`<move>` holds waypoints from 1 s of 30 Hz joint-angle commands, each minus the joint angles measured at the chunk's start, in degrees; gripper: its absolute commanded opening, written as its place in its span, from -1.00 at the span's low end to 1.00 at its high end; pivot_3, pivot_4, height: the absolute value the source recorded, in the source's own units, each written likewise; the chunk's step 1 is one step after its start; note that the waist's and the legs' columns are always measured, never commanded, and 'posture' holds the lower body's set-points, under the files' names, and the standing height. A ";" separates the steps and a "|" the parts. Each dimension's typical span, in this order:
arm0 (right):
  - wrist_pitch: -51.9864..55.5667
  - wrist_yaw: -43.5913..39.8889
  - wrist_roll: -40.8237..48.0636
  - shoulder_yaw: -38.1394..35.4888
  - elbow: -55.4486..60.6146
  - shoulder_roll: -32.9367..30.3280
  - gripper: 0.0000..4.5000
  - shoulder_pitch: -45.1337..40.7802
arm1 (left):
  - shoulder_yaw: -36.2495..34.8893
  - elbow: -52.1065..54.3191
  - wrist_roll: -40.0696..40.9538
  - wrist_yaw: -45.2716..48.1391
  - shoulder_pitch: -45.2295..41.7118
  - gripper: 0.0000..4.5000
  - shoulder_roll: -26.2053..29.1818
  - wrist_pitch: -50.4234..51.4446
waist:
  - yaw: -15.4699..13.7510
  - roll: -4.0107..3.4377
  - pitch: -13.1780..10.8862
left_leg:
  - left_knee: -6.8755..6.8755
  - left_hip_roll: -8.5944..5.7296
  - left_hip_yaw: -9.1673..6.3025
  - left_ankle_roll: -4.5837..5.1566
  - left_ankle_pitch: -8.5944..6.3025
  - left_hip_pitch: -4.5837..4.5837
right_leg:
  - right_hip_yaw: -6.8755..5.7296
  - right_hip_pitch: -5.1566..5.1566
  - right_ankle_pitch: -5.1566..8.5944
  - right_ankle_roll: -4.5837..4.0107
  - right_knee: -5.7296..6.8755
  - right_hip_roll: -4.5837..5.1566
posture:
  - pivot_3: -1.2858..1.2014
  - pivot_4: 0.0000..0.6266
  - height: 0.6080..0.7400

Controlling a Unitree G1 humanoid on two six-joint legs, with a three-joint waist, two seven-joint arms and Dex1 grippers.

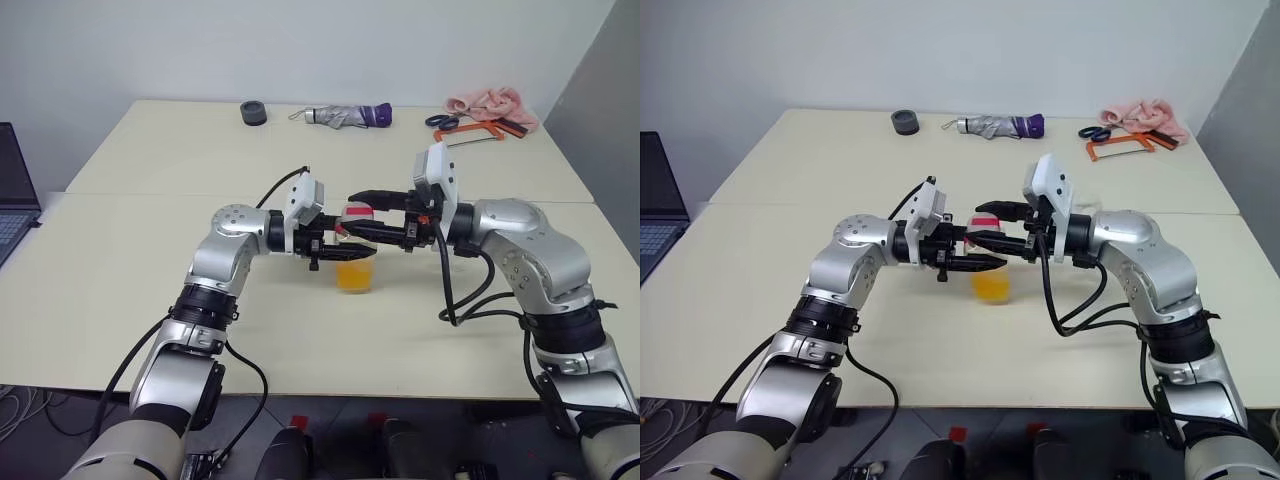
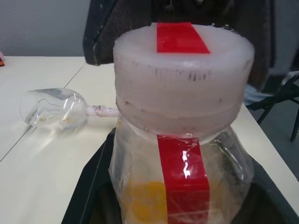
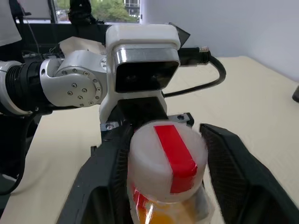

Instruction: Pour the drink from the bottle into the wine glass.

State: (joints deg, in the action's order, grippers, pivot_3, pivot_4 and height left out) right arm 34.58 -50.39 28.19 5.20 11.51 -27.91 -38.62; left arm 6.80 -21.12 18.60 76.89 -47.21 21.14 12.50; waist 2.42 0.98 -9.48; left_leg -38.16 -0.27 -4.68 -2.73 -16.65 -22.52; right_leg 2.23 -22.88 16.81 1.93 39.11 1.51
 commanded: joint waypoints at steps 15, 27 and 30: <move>15.75 44.42 -12.70 6.32 31.11 17.36 0.75 10.41 | -0.44 -5.77 -1.79 -1.98 -4.85 -0.18 -1.97 -5.22 | -0.06 -0.01 0.00 | -0.72 -0.14 0.00 0.02 0.00 -0.32 | 0.07 -0.42 0.01 0.02 0.88 -0.22 | 0.03 -0.52 1.00; 14.73 46.79 -15.97 7.96 28.41 21.54 0.34 10.74 | -0.20 -7.47 -2.11 -1.14 -5.79 -0.18 -2.91 -6.41 | 0.33 -0.01 0.00 | -0.70 -0.15 0.00 0.03 -0.01 -0.32 | 0.07 -0.42 0.01 0.01 0.86 -0.21 | 0.03 -0.52 1.00; 14.71 46.34 -16.01 7.90 27.86 21.82 -0.13 11.05 | -0.26 -7.36 -2.11 -1.02 -5.77 -0.18 -2.83 -6.38 | 0.43 -0.01 0.00 | -0.69 -0.14 0.01 0.05 -0.02 -0.32 | 0.07 -0.42 0.01 0.01 0.86 -0.22 | 0.03 -0.52 1.00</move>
State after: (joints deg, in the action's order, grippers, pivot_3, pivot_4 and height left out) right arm 50.49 -3.70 12.43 13.40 38.41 -6.49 -27.41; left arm 6.94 -29.72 16.12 75.66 -51.39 18.44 7.09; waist 2.86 0.97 -9.48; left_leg -38.85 -0.41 -4.68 -2.68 -16.68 -22.83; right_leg 2.29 -23.30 16.82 1.94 39.97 1.29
